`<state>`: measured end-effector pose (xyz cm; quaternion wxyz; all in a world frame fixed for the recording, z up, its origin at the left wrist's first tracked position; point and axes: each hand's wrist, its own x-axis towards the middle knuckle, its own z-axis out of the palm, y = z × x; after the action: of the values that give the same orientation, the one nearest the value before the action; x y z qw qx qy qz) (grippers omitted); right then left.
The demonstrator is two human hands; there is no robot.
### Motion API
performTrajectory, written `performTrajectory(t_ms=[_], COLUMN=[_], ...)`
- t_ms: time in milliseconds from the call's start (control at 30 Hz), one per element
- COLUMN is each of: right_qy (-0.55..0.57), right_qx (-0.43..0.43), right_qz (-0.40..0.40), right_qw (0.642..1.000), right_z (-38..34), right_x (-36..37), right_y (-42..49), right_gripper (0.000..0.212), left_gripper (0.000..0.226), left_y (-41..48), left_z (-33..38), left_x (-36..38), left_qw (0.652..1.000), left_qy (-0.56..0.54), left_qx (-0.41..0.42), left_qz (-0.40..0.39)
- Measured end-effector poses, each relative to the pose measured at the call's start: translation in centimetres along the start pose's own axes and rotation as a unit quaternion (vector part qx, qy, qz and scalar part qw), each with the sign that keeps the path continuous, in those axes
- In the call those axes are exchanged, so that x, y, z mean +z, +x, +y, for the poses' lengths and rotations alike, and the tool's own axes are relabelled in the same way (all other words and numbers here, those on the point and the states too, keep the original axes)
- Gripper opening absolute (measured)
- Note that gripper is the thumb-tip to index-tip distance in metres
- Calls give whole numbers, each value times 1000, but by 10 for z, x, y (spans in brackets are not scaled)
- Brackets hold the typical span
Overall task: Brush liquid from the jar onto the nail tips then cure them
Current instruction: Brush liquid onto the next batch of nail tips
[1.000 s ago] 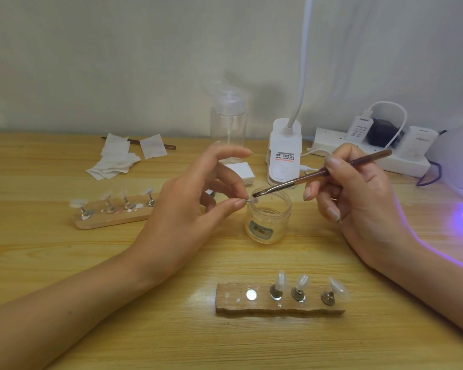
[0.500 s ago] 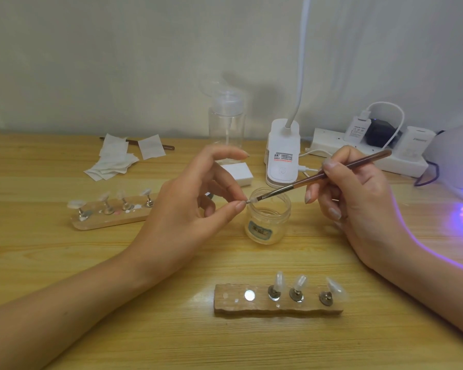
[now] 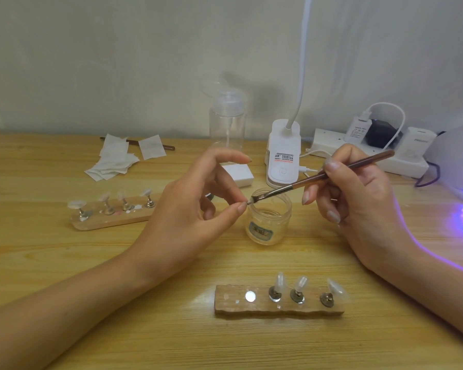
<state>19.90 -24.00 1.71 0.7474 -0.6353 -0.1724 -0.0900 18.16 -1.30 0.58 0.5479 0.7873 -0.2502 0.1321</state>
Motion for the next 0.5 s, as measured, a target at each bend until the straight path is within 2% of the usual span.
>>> performTrajectory(t_ms=[167,300,500], right_qy=[7,12,2], right_qx=[5,-14,-15], right_qz=[18,-19,10], right_qw=[1000,1000,1000], right_z=[0,1,0], right_x=[-2,-1,-1], right_y=[1,0,0], right_gripper=[21,18,18], left_gripper=[44,44,43], left_y=[0,0,0], left_z=[0,0,0], left_x=[0,0,1], left_qw=[1000,1000,1000], left_qy=[2,4,2], left_qx=[3,6,5], left_qz=[-1,-1,0])
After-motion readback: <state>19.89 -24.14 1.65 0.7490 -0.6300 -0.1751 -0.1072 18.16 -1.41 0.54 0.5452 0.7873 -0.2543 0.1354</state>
